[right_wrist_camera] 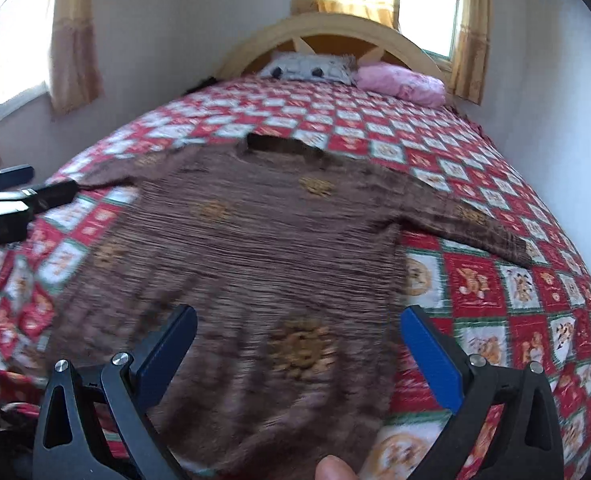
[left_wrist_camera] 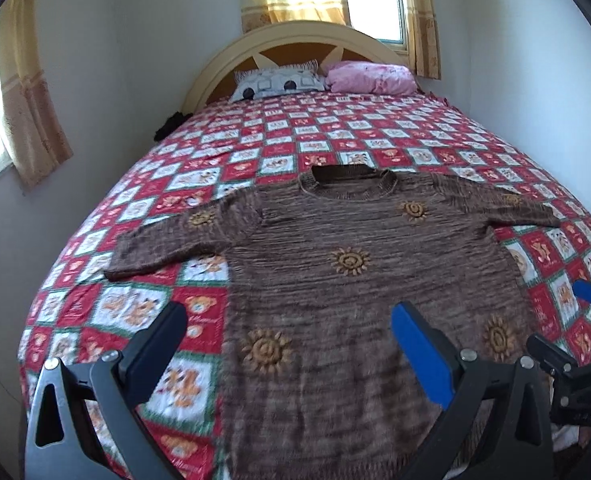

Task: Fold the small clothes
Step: 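Move the right tool to the sweater's side edge and grasp it, then lift the grasped side and sleeve and fold it toward the sweater's center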

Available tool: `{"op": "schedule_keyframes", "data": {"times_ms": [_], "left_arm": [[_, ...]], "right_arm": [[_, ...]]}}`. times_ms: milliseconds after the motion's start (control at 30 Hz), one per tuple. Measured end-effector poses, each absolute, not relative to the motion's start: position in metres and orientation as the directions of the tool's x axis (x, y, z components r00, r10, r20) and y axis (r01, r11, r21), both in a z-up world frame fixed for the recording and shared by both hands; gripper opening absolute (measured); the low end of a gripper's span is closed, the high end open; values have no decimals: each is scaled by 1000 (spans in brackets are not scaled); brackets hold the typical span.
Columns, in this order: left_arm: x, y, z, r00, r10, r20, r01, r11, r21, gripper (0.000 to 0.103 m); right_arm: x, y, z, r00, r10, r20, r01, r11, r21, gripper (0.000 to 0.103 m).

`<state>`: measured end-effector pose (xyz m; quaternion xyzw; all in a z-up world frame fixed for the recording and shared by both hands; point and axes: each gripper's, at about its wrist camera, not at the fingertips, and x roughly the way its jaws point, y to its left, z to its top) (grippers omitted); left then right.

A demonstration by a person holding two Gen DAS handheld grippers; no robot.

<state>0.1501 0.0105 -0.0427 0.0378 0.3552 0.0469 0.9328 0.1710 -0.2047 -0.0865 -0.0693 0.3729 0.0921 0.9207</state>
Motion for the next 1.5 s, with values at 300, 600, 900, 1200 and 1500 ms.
{"op": "schedule_keyframes", "data": {"times_ms": [300,600,900,1200,1500], "left_arm": [[223,2,-66,728,159,-666,-52,983,178,103],[287,9,-92,718,176,-673,-66,980,186,103],[322,25,-121,667,171,-725,-79,984,159,103],[329,41,-128,661,182,-728,-107,983,148,103],[331,38,-135,634,45,-772,-7,999,52,96]], "right_arm": [[249,-309,-117,663,27,-748,-14,1000,24,102],[309,-424,-126,650,-86,-755,243,965,99,101],[348,-503,-131,629,-139,-764,396,904,161,72],[378,-523,-153,583,-97,-807,414,890,192,31],[404,-468,-112,639,-98,-763,264,960,98,14]]}}
